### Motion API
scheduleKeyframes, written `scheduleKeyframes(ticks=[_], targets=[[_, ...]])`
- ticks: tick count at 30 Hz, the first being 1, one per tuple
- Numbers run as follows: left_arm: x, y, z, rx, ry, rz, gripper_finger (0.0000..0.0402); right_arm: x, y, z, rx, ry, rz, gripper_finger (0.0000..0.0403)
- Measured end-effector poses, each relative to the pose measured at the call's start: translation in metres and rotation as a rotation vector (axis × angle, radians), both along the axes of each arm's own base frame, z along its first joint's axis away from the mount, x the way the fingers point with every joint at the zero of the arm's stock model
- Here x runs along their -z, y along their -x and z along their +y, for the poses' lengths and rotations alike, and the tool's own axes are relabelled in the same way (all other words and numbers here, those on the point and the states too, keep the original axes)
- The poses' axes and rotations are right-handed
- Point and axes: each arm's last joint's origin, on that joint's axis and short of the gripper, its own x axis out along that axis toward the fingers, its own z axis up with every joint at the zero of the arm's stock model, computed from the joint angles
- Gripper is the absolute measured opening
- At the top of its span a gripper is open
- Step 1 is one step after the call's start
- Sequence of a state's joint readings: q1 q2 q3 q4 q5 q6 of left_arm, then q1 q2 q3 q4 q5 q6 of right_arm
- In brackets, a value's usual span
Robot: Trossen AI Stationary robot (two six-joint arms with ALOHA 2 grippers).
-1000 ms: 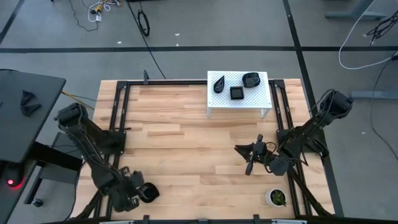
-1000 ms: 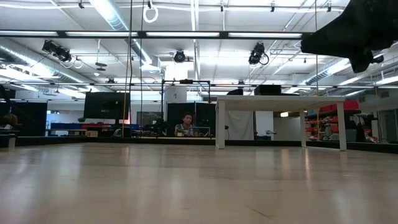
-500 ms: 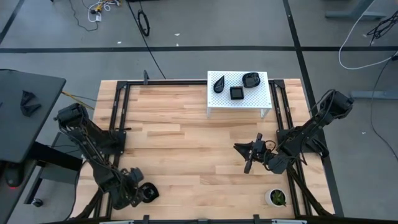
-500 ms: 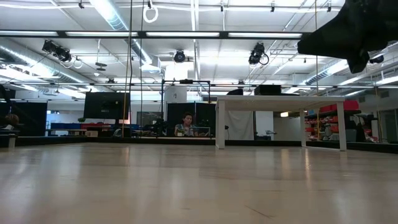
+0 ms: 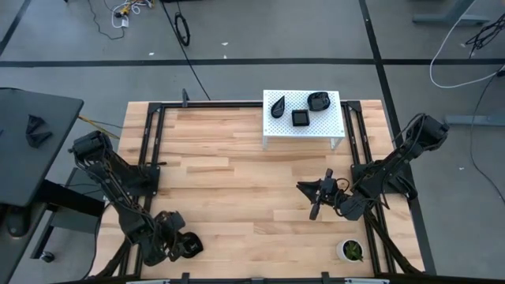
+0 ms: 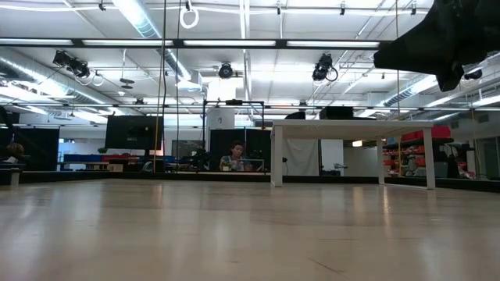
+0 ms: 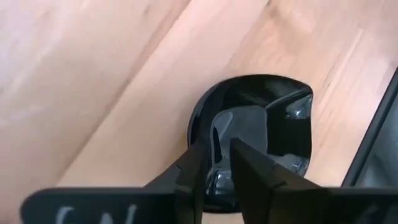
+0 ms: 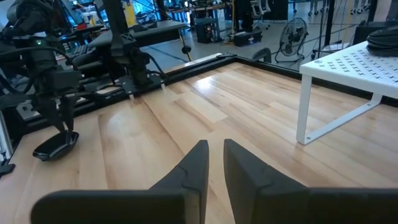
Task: Pick & Place Mini shaped plates
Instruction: Stack the black leaf shaped plate on the stacked black leaf shaped plates on the shelf
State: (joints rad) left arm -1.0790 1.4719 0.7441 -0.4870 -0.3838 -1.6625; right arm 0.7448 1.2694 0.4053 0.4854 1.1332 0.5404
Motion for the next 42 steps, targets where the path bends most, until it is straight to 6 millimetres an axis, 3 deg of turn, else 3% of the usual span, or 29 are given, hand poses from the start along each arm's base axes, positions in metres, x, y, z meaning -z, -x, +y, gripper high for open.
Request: scheduleKeyframes(ticks=[5, 17, 28, 35, 42], targets=[[0.000, 0.000, 0.000, 0.061, -0.048, -0.025, 0.0073, 0.000, 0.000, 0.000, 0.000, 0.001, 0.002, 0.0054], [0.001, 0.000, 0.003, 0.172, -0.145, -0.034, 0.0165, 0.000, 0.000, 0.000, -0.001, 0.004, 0.005, 0.0054], [0.001, 0.000, 0.002, 0.222, -0.170, -0.034, 0.0117, 0.000, 0.000, 0.000, 0.000, 0.005, 0.005, 0.0054], [0.019, 0.000, -0.002, 0.263, -0.187, 0.063, 0.0127, 0.000, 0.000, 0.000, -0.001, 0.005, 0.006, 0.0054], [0.019, -0.004, -0.005, 0.263, -0.167, 0.022, 0.0122, 0.000, 0.000, 0.000, -0.001, 0.004, 0.005, 0.0054]])
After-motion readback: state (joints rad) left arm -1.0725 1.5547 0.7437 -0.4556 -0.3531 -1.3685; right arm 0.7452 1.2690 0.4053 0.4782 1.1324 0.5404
